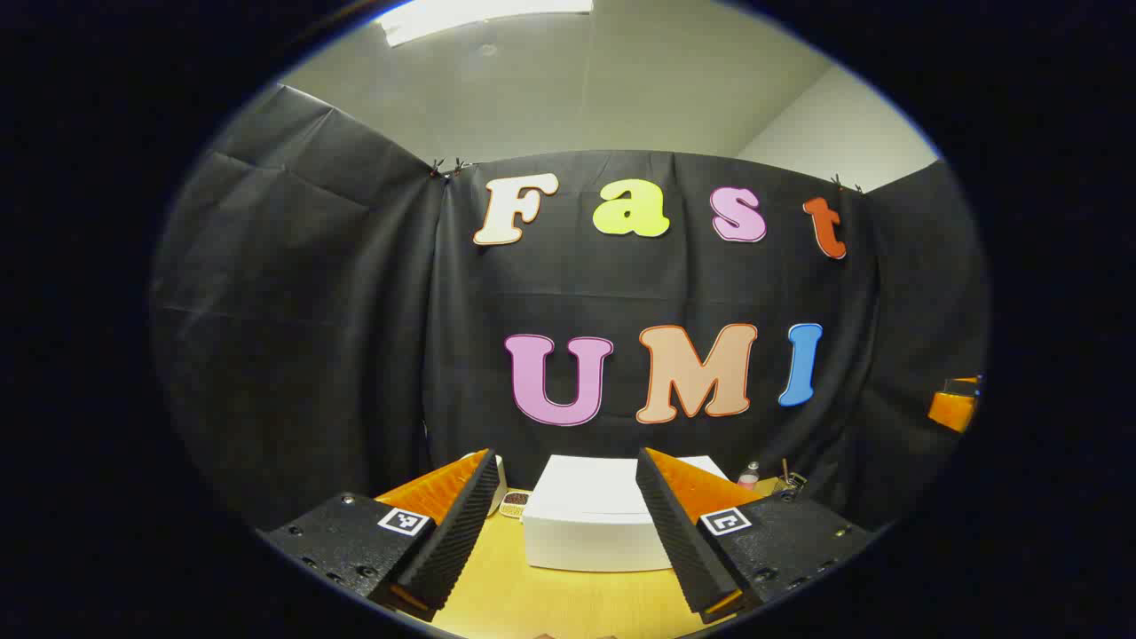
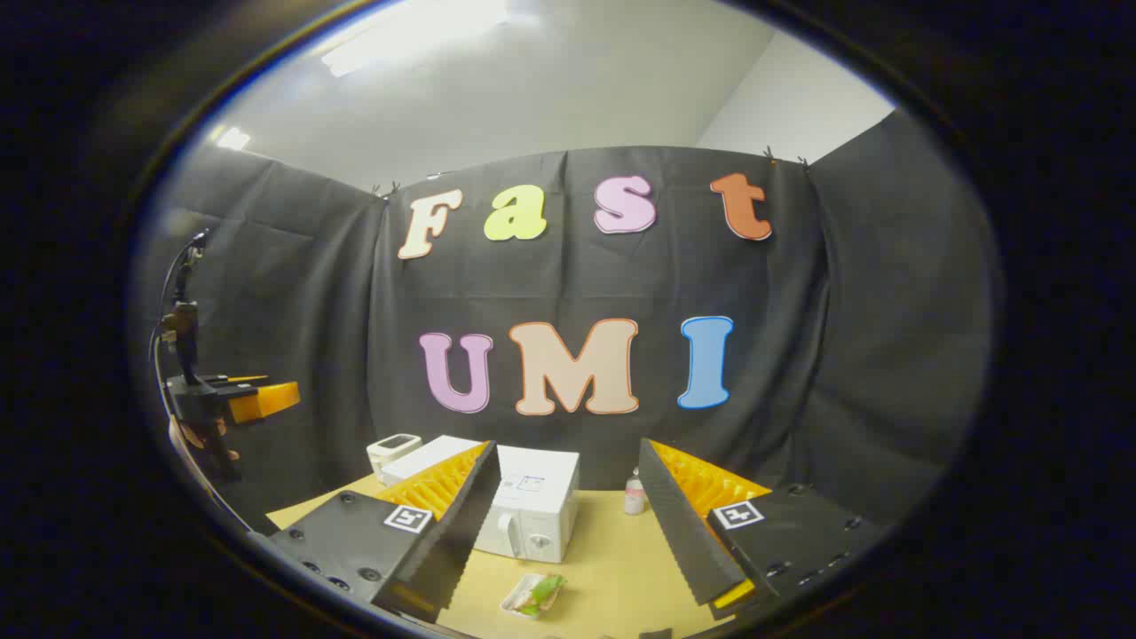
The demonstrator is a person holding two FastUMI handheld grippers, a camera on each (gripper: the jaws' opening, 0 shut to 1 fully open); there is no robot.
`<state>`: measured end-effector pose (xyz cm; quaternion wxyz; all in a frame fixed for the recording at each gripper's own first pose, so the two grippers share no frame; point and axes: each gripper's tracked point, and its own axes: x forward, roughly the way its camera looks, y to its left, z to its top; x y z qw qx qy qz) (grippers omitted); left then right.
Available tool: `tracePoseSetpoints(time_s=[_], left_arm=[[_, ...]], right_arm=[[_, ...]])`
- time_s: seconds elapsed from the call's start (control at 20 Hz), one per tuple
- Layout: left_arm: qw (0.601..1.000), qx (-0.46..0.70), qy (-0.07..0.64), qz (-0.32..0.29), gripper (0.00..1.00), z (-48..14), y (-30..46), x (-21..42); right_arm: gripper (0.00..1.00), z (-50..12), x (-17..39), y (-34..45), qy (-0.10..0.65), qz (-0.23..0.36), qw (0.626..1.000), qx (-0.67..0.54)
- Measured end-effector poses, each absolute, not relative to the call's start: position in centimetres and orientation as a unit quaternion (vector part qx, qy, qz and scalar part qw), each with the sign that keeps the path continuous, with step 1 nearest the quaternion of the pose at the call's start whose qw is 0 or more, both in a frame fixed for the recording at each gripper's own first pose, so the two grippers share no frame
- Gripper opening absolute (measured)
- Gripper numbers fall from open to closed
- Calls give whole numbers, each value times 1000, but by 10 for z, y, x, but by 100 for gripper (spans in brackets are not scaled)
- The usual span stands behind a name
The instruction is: Open the microwave oven with the left hand, put the food in, and close the microwave oven.
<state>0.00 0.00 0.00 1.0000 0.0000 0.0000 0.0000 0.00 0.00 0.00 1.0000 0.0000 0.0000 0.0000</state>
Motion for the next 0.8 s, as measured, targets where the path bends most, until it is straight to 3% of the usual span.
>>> tracePoseSetpoints(time_s=[0.8], left_arm=[[1000,20,-7,-13,92,3,-8,-19]], right_arm=[[94,-4,-3,8,6,8,1000,14]])
